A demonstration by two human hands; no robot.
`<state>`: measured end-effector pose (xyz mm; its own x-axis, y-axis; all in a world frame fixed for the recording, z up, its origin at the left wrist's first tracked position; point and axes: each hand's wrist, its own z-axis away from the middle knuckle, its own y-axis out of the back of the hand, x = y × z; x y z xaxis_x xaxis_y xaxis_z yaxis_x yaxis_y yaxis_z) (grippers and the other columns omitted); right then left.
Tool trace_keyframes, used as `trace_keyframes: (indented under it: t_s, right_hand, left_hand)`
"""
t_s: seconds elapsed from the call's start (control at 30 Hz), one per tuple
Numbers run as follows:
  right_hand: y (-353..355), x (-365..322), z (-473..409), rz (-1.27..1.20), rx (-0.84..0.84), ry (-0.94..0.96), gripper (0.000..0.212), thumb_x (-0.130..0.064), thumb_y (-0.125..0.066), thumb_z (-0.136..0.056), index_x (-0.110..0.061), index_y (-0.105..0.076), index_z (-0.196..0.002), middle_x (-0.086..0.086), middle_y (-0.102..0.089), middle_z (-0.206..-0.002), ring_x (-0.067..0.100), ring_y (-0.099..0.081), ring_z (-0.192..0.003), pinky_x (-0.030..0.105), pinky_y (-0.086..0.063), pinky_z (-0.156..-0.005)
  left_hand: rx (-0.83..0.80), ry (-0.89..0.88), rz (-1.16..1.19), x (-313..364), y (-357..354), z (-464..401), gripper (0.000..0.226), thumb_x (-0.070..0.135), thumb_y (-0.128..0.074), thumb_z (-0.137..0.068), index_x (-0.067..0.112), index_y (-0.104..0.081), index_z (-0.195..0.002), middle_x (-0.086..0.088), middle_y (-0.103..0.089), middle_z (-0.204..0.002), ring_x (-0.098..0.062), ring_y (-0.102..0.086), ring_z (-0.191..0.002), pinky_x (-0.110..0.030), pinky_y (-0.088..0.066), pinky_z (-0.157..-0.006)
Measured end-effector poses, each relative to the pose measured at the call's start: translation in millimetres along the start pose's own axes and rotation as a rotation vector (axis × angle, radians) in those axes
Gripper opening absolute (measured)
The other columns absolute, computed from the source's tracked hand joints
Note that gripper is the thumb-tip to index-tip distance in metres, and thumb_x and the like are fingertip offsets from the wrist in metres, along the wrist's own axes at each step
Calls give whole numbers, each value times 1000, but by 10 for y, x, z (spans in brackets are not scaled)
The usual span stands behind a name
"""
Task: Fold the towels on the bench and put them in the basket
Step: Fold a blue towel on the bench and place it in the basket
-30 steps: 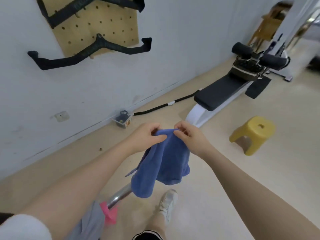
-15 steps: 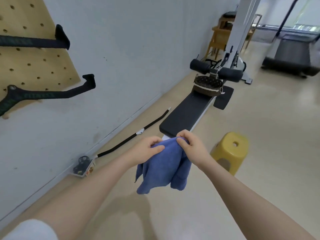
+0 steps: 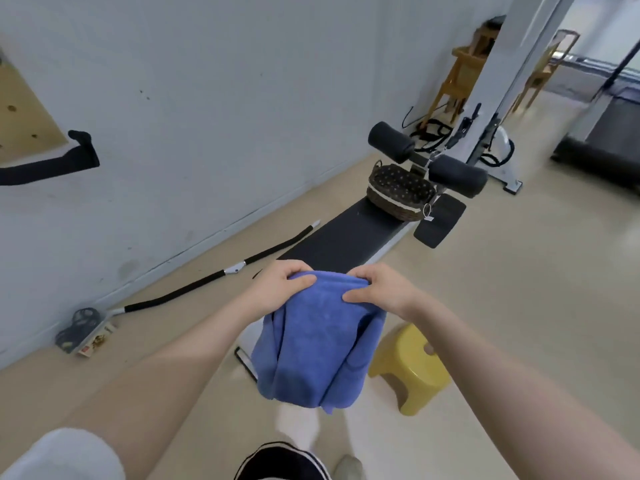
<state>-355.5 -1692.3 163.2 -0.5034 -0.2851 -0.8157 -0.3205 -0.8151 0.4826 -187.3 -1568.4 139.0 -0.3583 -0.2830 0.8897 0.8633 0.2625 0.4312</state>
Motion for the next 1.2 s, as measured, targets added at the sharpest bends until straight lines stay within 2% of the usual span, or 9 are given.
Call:
trace_keyframes:
  t_s: [0.07, 0.27, 0.4, 0.57, 0.67, 0.77, 0.9, 1.0, 1.2]
  right_hand:
    - [243, 138, -257, 30, 70, 16, 8, -11, -63, -80, -4, -65, -76, 2, -59, -74, 14, -51, -70, 28, -41, -66]
    - [731, 451, -1194, 125, 190, 56, 29, -10, -55, -83, -31, -59, -63, -8, -64, -76, 10, -55, -75, 25, -44, -66]
    - [1071, 571, -1970, 224, 174, 38, 23, -11, -54, -83, -27, -61, -67, -8, -64, -75, 11, -55, -73, 23, -43, -61]
    - [1556, 567, -3079, 432, 103, 93, 15, -9, -51, -84, -11, -66, -83, 10, -67, -83, 30, -61, -81, 36, -48, -67]
    - [1905, 379, -3671, 461, 149, 181, 21, -7, -50, -86, -18, -68, -88, -2, -61, -81, 23, -57, -75, 32, -42, -62]
    - [2201, 208, -4115, 324, 181, 225, 27, -3, -48, -82, -19, -68, -88, -7, -64, -85, 12, -55, -75, 26, -41, -60]
    - [2457, 114, -4512, 159, 43, 311, 27, 2, -50, -77, -23, -59, -71, -13, -57, -64, -3, -50, -56, 9, -35, -51]
    - [2413, 455, -4779, 387, -164, 366, 22, -1, -50, -75, -20, -54, -65, -7, -54, -60, 7, -45, -55, 22, -36, -52]
    - [1967, 1867, -5246, 845, -371, 455, 31, -15, -50, -82, -24, -38, -55, -5, -41, -53, 14, -39, -58, 22, -18, -47]
  left_hand:
    - [-7, 9, -69, 18, -116, -240, 9, 25, -60, -88, 20, -65, -82, 8, -65, -80, -7, -56, -75, -29, -46, -74]
    - [-66, 205, -292, -217, -196, -1096, 26, 25, -58, -84, 20, -44, -63, 4, -45, -63, -13, -41, -61, -27, -33, -59]
    - [23, 268, -264, -384, -94, -1873, 26, 18, -56, -84, 26, -47, -61, 7, -45, -58, -13, -43, -60, -26, -34, -58]
    - [176, 378, -356, -346, 215, -2846, 6, 17, -50, -86, 22, -52, -84, 6, -49, -61, -12, -44, -58, -26, -35, -53]
    - [334, 362, -393, -156, 522, -3380, 9, 14, -47, -85, 21, -52, -83, 6, -47, -60, -18, -46, -61, -26, -34, -51]
    - [443, 380, -359, 19, 709, -3735, 16, 9, -45, -82, 23, -53, -87, 3, -53, -64, -26, -55, -67, -35, -48, -60]
    - [400, 325, -371, -116, 609, -3965, 9, 12, -52, -86, 21, -52, -87, 2, -54, -73, -26, -54, -73, -34, -45, -60]
    - [370, 372, -469, -469, 313, -4050, 8, 20, -51, -90, 20, -56, -96, 8, -44, -77, -19, -46, -79, -23, -35, -64]
    - [135, 477, -552, -1577, -611, -4326, 18, 19, -47, -89, 21, -55, -105, 2, -49, -82, -23, -51, -77, -33, -41, -67]
